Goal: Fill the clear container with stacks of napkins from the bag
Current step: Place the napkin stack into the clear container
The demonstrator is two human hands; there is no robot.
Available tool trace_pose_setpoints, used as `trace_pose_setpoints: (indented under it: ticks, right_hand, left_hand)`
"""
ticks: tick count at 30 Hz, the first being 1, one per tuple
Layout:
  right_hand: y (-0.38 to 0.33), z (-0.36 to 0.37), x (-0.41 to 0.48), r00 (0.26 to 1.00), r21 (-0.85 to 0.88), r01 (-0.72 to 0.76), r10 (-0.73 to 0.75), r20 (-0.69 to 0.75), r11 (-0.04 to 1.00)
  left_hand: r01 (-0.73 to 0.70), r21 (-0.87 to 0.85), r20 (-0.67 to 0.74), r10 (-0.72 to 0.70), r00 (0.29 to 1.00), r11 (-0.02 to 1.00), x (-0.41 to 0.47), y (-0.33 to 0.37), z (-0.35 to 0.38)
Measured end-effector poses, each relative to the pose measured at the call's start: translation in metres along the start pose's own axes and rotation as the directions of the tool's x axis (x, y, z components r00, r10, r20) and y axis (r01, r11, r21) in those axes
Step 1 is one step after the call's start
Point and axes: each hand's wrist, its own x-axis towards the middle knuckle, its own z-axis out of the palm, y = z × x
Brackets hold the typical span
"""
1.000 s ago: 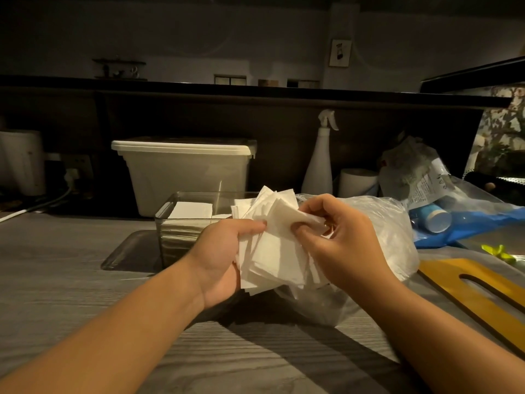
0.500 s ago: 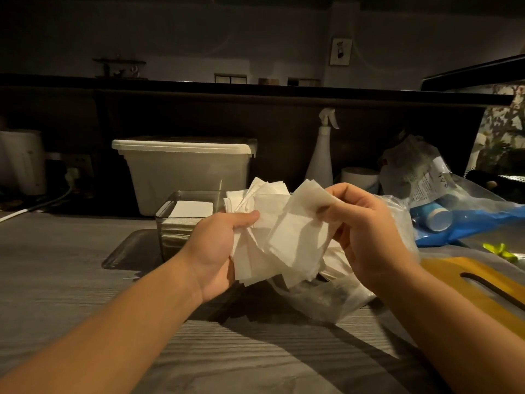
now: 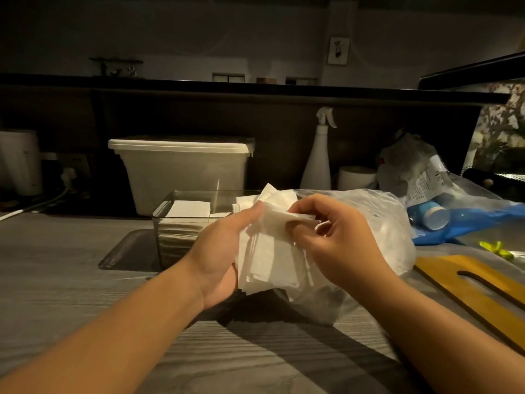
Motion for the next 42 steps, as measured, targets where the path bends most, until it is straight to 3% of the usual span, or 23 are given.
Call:
trace_pose_setpoints:
  ticks: [3,8,13,17,21,25,30,34,38,42]
  right_hand:
    - [0.001,-0.001,0.0,0.998,-0.113,0.055,-0.057,-0.013,0.992]
    - [0.003,-0.001,0.002,0.994,-0.258,0.105,-0.097,0.046,0.96]
    - [0.002,-0.002,0.002,0.994,-0.282,0.111,-0.099,0.055,0.953]
    - [0.0,-0.003,0.0,0.99,-0.3,0.144,-0.138,0.041,0.943]
    - [-0.001,-0.005,-0.001,0.993,-0.23,0.111,-0.117,-0.016,0.967]
    - [0.0,-0.006,0.002,0.997,-0.122,0.055,-0.061,-0.046,0.991]
    - [0.003,-0.015,0.01,0.976,0.272,-0.091,0.141,-0.169,0.958]
    - [0.001,-0.023,0.013,0.957,0.471,-0.162,0.255,-0.141,0.867]
    - [-0.002,-0.025,0.013,0.986,0.466,-0.106,0.154,-0.064,0.878]
    - [-0.004,-0.021,0.009,0.993,0.281,-0.016,-0.019,0.121,0.96]
  left_hand:
    - [-0.055,0.159,0.001,0.056,0.998,0.986,0.001,-0.004,-0.002]
    - [-0.057,0.25,-0.024,0.065,0.998,0.967,0.004,-0.009,-0.006]
    - [-0.066,0.263,-0.037,0.079,0.996,0.963,0.004,-0.009,-0.003]
    - [-0.044,0.181,-0.042,0.053,0.998,0.983,0.004,-0.006,-0.002]
    - [0.043,-0.001,-0.001,-0.043,0.999,0.999,0.002,-0.003,-0.003]
    - [0.045,-0.049,-0.101,-0.049,0.994,0.998,0.003,0.0,-0.001]
    - [0.016,-0.084,-0.136,-0.027,0.99,0.996,0.002,0.006,-0.005]
    - [0.005,-0.056,-0.156,-0.013,0.988,0.998,0.001,0.007,-0.006]
    - [0.028,-0.022,-0.161,-0.031,0.986,0.999,0.0,0.005,-0.006]
    - [0.053,0.036,-0.137,-0.048,0.989,0.998,-0.001,0.001,-0.004]
